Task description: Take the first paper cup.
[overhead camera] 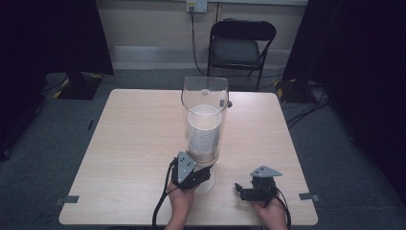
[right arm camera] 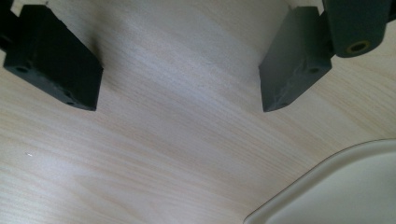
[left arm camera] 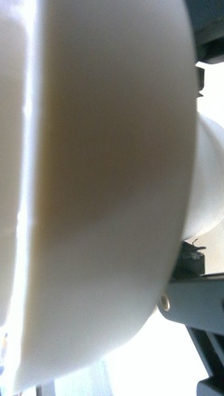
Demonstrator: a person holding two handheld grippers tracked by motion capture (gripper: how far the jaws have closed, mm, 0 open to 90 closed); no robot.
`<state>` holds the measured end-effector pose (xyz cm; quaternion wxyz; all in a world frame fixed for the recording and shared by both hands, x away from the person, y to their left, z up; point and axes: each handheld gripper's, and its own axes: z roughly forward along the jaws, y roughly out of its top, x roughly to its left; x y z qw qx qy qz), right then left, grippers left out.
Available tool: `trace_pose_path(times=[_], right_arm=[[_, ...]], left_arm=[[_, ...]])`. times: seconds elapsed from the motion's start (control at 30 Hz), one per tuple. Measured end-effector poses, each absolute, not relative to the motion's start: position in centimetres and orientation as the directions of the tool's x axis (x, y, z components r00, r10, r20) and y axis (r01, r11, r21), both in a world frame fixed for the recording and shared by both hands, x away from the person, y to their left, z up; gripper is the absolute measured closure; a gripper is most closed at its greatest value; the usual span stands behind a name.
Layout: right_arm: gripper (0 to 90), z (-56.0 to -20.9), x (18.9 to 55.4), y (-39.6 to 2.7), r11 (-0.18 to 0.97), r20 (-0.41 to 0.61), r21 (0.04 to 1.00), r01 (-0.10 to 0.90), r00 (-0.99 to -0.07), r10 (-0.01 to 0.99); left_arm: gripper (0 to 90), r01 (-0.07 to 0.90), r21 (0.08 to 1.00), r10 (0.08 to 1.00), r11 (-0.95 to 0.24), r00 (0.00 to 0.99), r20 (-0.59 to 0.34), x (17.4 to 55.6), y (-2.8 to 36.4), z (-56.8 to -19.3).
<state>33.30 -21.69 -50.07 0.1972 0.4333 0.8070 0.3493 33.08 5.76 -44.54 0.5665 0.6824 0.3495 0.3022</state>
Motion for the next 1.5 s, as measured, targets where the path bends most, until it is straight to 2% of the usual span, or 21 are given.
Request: trace_pose_path(times=[0.13, 0.17, 0.2, 0.23, 0.27, 0.33, 0.43, 0.57, 0.63, 0.7, 0.73, 0.77, 0.87, 0.97, 1.1, 1.27, 1.5], right_arm=[[12.7, -50.1, 33.3, -21.7, 0.38, -0.015, 0.735, 0.562, -0.546, 0.837], [12.8, -50.1, 33.3, -21.7, 0.38, -0.015, 0.734, 0.562, -0.546, 0.837], [12.8, -50.1, 33.3, -21.7, 0.38, -0.015, 0.734, 0.562, -0.546, 0.837], [12.7, -50.1, 33.3, -21.7, 0.38, -0.015, 0.734, 0.562, -0.547, 0.837], [12.7, -50.1, 33.3, -21.7, 0.38, -0.014, 0.734, 0.563, -0.547, 0.837], [12.7, -50.1, 33.3, -21.7, 0.38, -0.014, 0.734, 0.562, -0.547, 0.837], [12.7, -50.1, 33.3, -21.7, 0.38, -0.014, 0.734, 0.563, -0.547, 0.837], [12.7, -50.1, 33.3, -21.7, 0.38, -0.014, 0.734, 0.562, -0.548, 0.836], [12.7, -50.1, 33.3, -21.7, 0.38, -0.014, 0.734, 0.562, -0.548, 0.837], [12.7, -50.1, 33.3, -21.7, 0.381, -0.014, 0.734, 0.562, -0.548, 0.836], [12.7, -50.1, 33.3, -21.7, 0.38, -0.014, 0.734, 0.562, -0.548, 0.836], [12.7, -50.1, 33.3, -21.7, 0.38, -0.014, 0.734, 0.562, -0.548, 0.836], [12.7, -50.1, 33.3, -21.7, 0.381, -0.014, 0.734, 0.562, -0.548, 0.836], [12.7, -50.1, 33.3, -21.7, 0.381, -0.014, 0.734, 0.562, -0.548, 0.836], [12.7, -50.1, 33.3, -21.7, 0.381, -0.014, 0.734, 0.562, -0.548, 0.836], [12.6, -50.1, 33.3, -21.7, 0.38, -0.014, 0.734, 0.563, -0.547, 0.837], [12.5, -50.1, 33.3, -21.7, 0.38, -0.014, 0.734, 0.564, -0.546, 0.838]], left_arm=[[33.4, 0.145, 0.982, 0.805, -0.122, 0.593, 0.012, 33.3, 5.9, -44.3], [32.9, 0.147, 0.976, 0.802, -0.161, 0.596, 0.043, 33.2, 6.0, -44.2], [28.5, 0.165, 0.971, 0.809, -0.176, 0.585, 0.047, 33.2, 5.7, -44.5], [16.1, 0.185, 0.962, 0.825, -0.198, 0.562, 0.062, 33.1, 5.6, -44.7], [7.6, 0.18, 0.964, 0.829, -0.198, 0.556, 0.066, 33.0, 5.7, -45.1], [1.4, 0.16, 0.969, 0.84, -0.188, 0.537, 0.074, 32.6, 5.8, -45.6], [4.3, 0.147, 0.969, 0.811, -0.196, 0.58, 0.076, 32.2, 6.3, -45.5], [5.9, 0.221, 0.956, 0.821, -0.194, 0.57, 0.035, 31.9, 6.7, -45.2], [10.2, 0.271, 0.937, 0.826, -0.22, 0.562, 0.032, 31.8, 6.6, -45.3], [16.3, 0.381, 0.904, 0.789, -0.191, 0.608, -0.089, 32.2, 6.8, -45.6], [14.0, 0.394, 0.905, 0.754, -0.16, 0.64, -0.145, 32.3, 7.1, -45.7], [15.6, 0.39, 0.912, 0.754, -0.127, 0.635, -0.167, 32.4, 7.1, -45.8], [14.9, 0.349, 0.928, 0.793, -0.132, 0.599, -0.112, 32.3, 7.3, -45.6], [14.5, 0.342, 0.933, 0.78, -0.112, 0.612, -0.131, 32.4, 7.4, -45.2], [15.3, 0.325, 0.935, 0.8, -0.141, 0.594, -0.086, 32.6, 7.2, -44.3], [15.7, 0.307, 0.939, 0.773, -0.157, 0.63, -0.076, 33.1, 7.0, -43.8], [15.9, 0.276, 0.943, 0.783, -0.187, 0.621, -0.027, 33.5, 6.6, -43.5]])
